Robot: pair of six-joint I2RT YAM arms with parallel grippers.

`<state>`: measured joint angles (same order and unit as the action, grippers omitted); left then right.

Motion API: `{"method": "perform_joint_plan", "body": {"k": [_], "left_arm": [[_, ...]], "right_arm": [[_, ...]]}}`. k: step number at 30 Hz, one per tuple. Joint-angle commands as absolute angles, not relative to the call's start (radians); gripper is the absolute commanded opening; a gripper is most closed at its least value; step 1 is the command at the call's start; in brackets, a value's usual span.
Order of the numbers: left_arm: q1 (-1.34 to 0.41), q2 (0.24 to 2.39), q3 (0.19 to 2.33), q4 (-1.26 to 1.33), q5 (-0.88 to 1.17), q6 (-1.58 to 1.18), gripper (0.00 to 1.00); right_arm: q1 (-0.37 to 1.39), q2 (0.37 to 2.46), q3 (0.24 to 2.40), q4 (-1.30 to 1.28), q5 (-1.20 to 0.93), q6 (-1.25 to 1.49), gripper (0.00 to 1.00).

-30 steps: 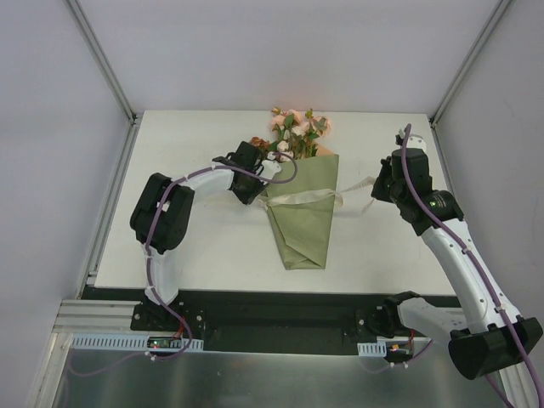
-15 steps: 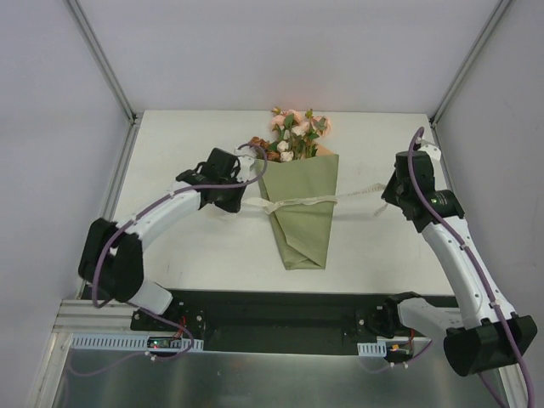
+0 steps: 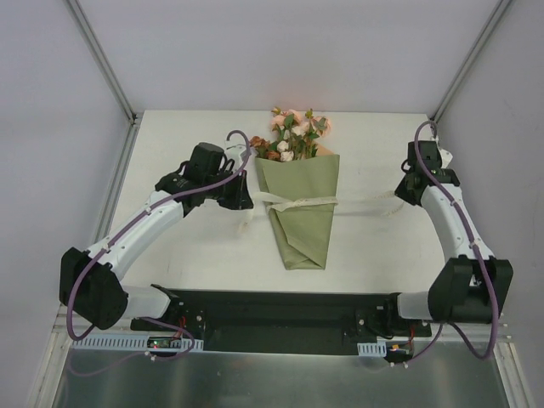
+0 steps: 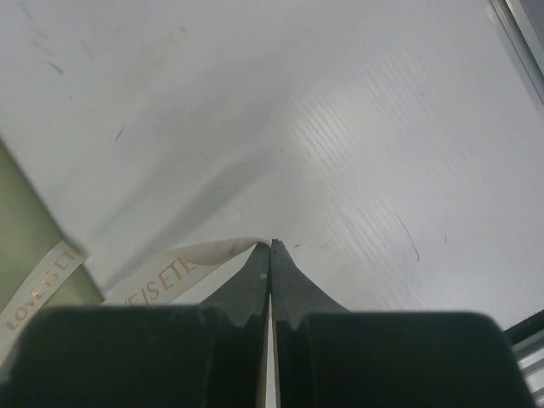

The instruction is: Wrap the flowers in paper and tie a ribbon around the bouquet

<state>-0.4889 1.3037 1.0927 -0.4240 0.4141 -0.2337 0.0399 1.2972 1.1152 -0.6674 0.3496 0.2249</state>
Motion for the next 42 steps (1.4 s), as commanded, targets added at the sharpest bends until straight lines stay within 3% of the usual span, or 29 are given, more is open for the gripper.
{"method": "perform_joint_plan", "body": {"k": [1,8,16,18,19,20,21,23,27,29,35,38,42], "left_arm": [[-0.466,1.258,1.075,-0.414,0.416,-0.299,0.00],[-0.342,1.230,1.016,-0.423,0.468,-0.353,0.00],[-0.333,1.327,1.032,-0.368,0.698,-0.337,0.00],[-0.334,1.345,1.034,-0.354,0.718,-0.347,0.00],[-0.336,1.357,1.035,-0.350,0.721,-0.350,0.00],[-0.337,1.362,1.037,-0.350,0.722,-0.348,0.00],[-0.337,1.365,1.035,-0.350,0.724,-0.345,0.00],[-0.337,1.370,1.029,-0.350,0.726,-0.344,0.00],[-0.337,1.367,1.011,-0.350,0.707,-0.341,0.00],[-0.337,1.368,1.000,-0.353,0.697,-0.337,0.00],[-0.337,1.399,1.005,-0.353,0.722,-0.348,0.00],[-0.337,1.394,1.003,-0.353,0.716,-0.351,0.00],[-0.337,1.390,0.996,-0.354,0.715,-0.353,0.00]], "right_arm": [[-0.031,1.411,1.172,-0.655,0.305,0.235,0.00],[-0.097,1.629,1.253,-0.649,0.264,0.252,0.01],[-0.192,1.793,1.339,-0.678,0.250,0.224,0.03],[-0.189,1.812,1.345,-0.683,0.227,0.203,0.12],[-0.190,1.816,1.339,-0.687,0.226,0.204,0.30],[-0.190,1.813,1.333,-0.690,0.227,0.206,0.41],[-0.190,1.807,1.327,-0.690,0.222,0.207,0.60],[-0.190,1.770,1.299,-0.701,0.222,0.218,0.73],[-0.155,1.658,1.217,-0.643,0.140,0.230,0.83],[-0.106,1.629,1.168,-0.589,-0.037,0.279,0.84],[0.047,1.729,1.157,-0.404,-0.216,0.691,0.81],[0.080,1.804,1.158,-0.388,-0.193,0.860,0.79],[0.090,1.833,1.115,-0.365,-0.163,0.977,0.67]]}}
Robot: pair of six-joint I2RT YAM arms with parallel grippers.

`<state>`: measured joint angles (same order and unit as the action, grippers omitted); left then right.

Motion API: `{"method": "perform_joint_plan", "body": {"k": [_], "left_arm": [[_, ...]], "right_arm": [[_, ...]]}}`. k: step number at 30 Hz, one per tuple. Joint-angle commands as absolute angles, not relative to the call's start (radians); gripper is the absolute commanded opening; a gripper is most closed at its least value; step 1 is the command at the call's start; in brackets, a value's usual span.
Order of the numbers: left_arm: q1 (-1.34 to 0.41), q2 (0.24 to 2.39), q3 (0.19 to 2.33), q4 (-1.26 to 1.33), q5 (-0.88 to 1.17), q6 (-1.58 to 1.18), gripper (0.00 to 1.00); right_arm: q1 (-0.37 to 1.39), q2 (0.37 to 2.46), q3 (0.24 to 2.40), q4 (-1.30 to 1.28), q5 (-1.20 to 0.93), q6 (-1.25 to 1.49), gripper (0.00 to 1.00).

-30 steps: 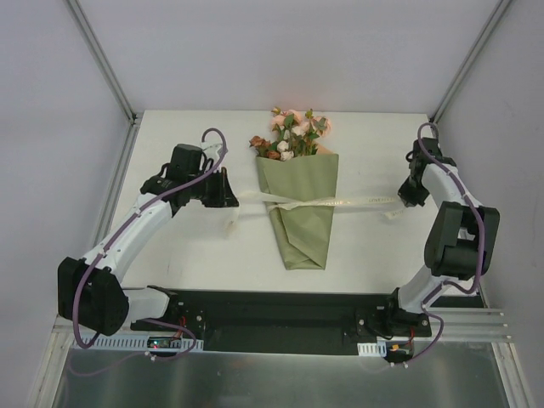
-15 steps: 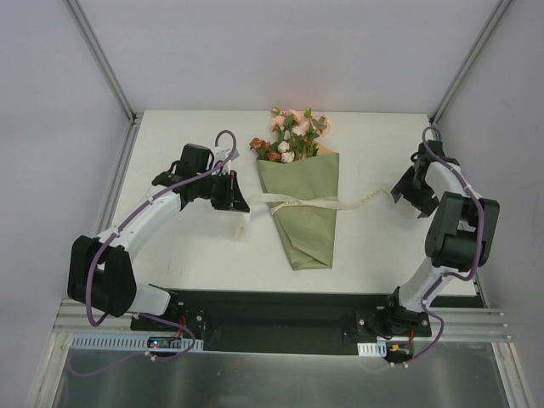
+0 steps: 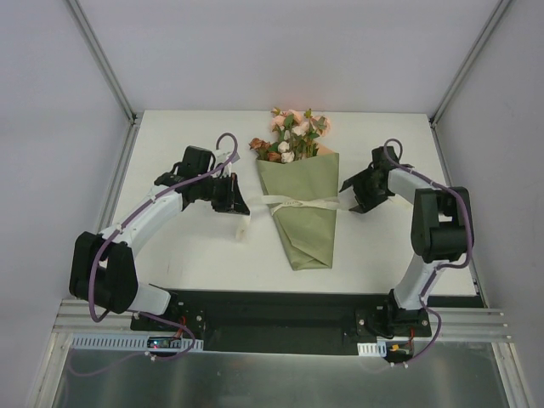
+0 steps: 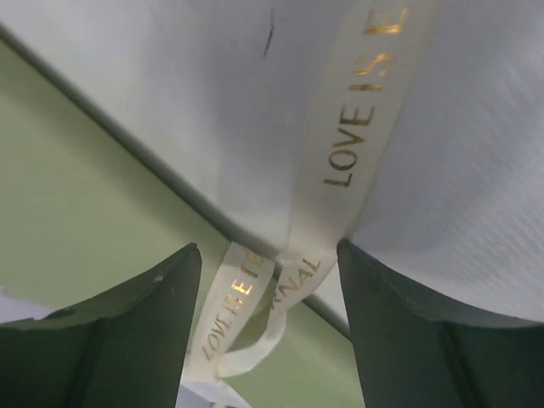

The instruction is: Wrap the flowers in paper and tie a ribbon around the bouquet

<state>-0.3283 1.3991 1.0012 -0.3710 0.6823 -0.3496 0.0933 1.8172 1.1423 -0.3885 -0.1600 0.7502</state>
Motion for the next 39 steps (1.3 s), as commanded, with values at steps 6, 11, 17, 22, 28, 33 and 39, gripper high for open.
{"method": "perform_joint_plan", "body": {"k": [6,11,17,22,28,33,39], "left_arm": [[-0.337,1.400,1.005,-0.367,0.710,-0.336,0.00],[-0.337,1.414,1.012,-0.373,0.716,-0.321,0.00],[-0.337,1.416,1.017,-0.383,0.712,-0.308,0.00],[-0.337,1.410,1.020,-0.391,0.712,-0.296,0.00],[-0.337,1.416,1.017,-0.394,0.718,-0.287,0.00],[-0.337,1.416,1.008,-0.396,0.716,-0.282,0.00],[-0.337,1.411,1.011,-0.396,0.721,-0.282,0.00]], "right_arm": [[0.094,1.761,1.029,-0.365,-0.046,0.967,0.61],[0.075,1.743,1.022,-0.407,-0.063,0.933,0.63],[0.081,1.686,0.957,-0.396,-0.083,0.983,0.64],[0.080,1.652,0.954,-0.402,-0.092,0.948,0.63],[0.080,1.611,0.988,-0.417,-0.052,0.787,0.75],[0.089,1.551,0.937,-0.408,-0.118,0.830,0.79],[0.094,1.574,0.933,-0.410,-0.166,0.936,0.73]]}}
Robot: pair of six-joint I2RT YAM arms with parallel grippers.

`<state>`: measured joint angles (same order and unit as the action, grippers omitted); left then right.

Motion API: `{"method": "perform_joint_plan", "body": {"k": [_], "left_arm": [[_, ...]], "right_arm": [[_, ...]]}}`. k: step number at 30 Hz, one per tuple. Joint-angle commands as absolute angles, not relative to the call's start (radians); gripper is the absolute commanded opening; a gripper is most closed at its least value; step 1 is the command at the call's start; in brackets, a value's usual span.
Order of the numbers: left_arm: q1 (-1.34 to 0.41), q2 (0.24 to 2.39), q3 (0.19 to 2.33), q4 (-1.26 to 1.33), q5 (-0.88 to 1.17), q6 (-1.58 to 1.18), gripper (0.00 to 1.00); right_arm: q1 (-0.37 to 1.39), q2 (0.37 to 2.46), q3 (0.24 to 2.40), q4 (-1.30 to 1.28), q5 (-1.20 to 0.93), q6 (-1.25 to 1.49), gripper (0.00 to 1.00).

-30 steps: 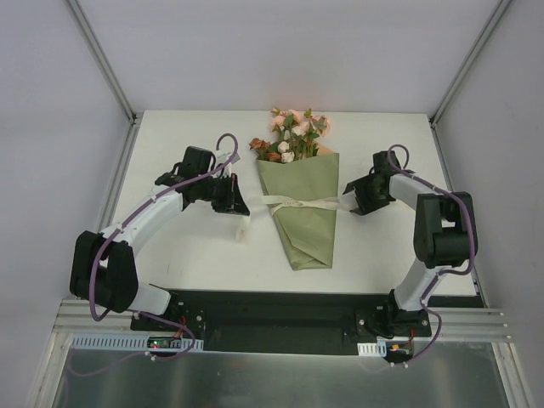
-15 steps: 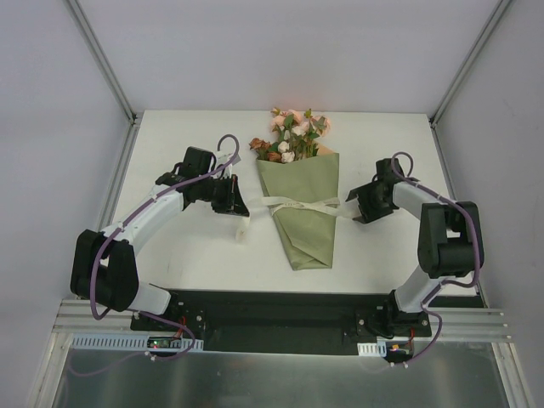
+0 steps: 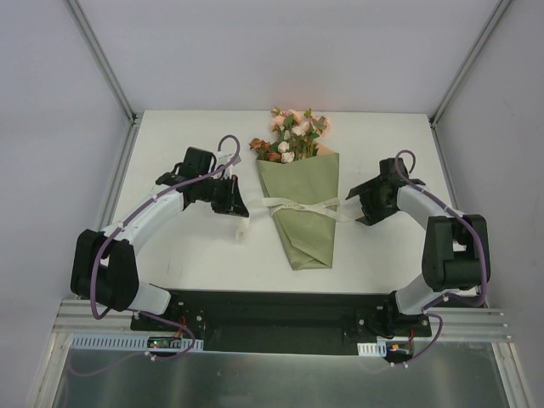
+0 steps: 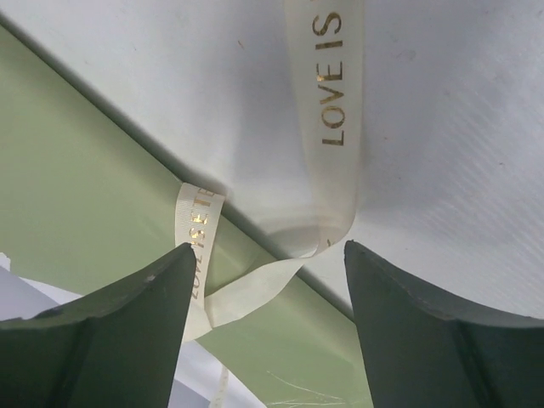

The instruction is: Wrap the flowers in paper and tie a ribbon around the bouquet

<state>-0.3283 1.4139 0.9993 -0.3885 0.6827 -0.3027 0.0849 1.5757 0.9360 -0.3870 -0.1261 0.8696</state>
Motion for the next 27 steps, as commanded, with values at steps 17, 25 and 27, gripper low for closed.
{"method": "perform_joint_plan", "body": {"k": [17,25,27], "left_arm": [[-0.339,1.385,0.999,-0.408,0.677,-0.252,0.00],[-0.357,1.397,0.993,-0.454,0.681,-0.209,0.00],[-0.368,1.410,0.992,-0.457,0.681,-0.199,0.00]], "right_arm": [[0.163,1.742,0.948,-0.491,-0.091,1.137,0.49],[0.169,1.835,1.022,-0.532,-0.087,1.114,0.28],[0.169,1.847,1.026,-0.526,-0.098,1.106,0.10]]}}
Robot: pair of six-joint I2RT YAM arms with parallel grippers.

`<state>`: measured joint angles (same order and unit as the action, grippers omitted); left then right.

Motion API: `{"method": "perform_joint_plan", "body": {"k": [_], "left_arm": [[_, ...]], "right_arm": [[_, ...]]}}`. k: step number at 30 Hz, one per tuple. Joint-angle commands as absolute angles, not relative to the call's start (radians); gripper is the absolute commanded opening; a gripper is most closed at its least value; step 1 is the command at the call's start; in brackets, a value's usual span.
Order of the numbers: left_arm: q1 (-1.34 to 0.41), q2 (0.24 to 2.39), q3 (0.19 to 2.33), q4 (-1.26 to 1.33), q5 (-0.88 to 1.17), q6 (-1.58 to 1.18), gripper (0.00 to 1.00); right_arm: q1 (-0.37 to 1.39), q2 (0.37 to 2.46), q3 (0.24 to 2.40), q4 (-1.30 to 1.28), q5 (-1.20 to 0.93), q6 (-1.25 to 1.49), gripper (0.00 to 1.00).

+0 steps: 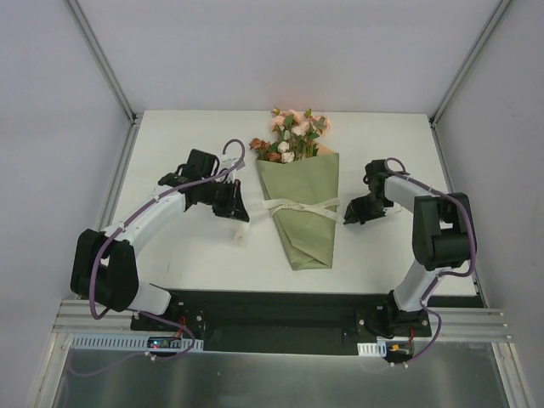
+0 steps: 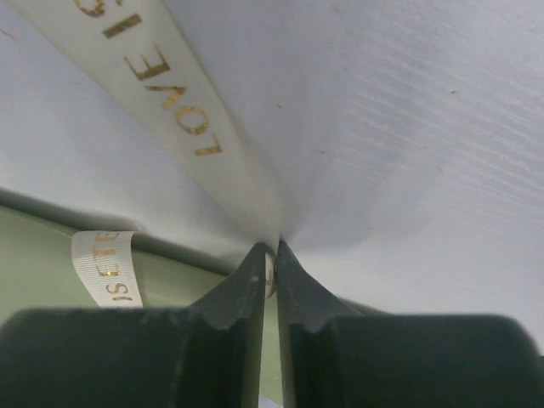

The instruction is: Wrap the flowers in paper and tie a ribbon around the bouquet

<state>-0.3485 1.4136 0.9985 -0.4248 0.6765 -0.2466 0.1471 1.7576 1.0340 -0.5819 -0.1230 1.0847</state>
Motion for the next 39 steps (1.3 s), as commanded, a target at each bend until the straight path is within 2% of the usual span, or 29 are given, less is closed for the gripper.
{"method": "perform_joint_plan", "body": {"k": [1,6,8,10,11,12,13,14,16,17,19,24,27,32,37,39], "left_arm": [[-0.379,1.413,0.991,-0.463,0.675,-0.196,0.00],[-0.437,1.476,0.971,-0.472,0.506,-0.201,0.00],[-0.478,1.496,0.965,-0.471,0.425,-0.201,0.03],[-0.502,1.499,0.953,-0.469,0.390,-0.189,0.17],[-0.506,1.493,0.950,-0.465,0.382,-0.186,0.27],[-0.506,1.485,0.937,-0.456,0.387,-0.183,0.42],[-0.506,1.477,0.931,-0.448,0.388,-0.180,0.48],[-0.506,1.456,0.928,-0.419,0.388,-0.175,0.62],[-0.506,1.450,0.927,-0.381,0.379,-0.169,0.75],[-0.506,1.454,0.934,-0.346,0.358,-0.164,0.91],[-0.508,1.491,0.956,-0.331,0.334,-0.135,0.99],[-0.554,1.581,1.034,-0.324,0.403,0.021,0.97],[-0.606,1.640,1.060,-0.319,0.350,0.009,0.96],[-0.652,1.726,1.092,-0.273,0.338,-0.043,0.80],[-0.678,1.793,1.106,-0.233,0.342,-0.081,0.70],[-0.683,1.825,1.108,-0.227,0.337,-0.104,0.61]], "right_arm": [[0.167,1.848,1.037,-0.525,-0.095,1.095,0.01],[0.199,1.769,1.078,-0.514,0.055,0.899,0.00],[0.210,1.732,1.088,-0.497,0.112,0.829,0.00],[0.212,1.710,1.080,-0.514,0.153,0.785,0.00],[0.210,1.689,1.068,-0.500,0.158,0.773,0.00],[0.210,1.684,1.068,-0.494,0.161,0.752,0.00],[0.210,1.680,1.069,-0.489,0.164,0.740,0.00],[0.210,1.674,1.080,-0.479,0.160,0.715,0.01],[0.209,1.674,1.088,-0.477,0.150,0.707,0.00],[0.209,1.677,1.092,-0.473,0.143,0.706,0.01],[0.206,1.680,1.092,-0.463,0.121,0.706,0.00],[0.201,1.692,1.074,-0.436,0.072,0.716,0.00],[0.195,1.684,1.060,-0.433,0.069,0.713,0.00],[0.172,1.677,1.040,-0.414,0.052,0.718,0.00],[0.163,1.661,1.028,-0.414,0.054,0.716,0.00],[0.164,1.661,1.028,-0.411,0.055,0.716,0.00]]}}
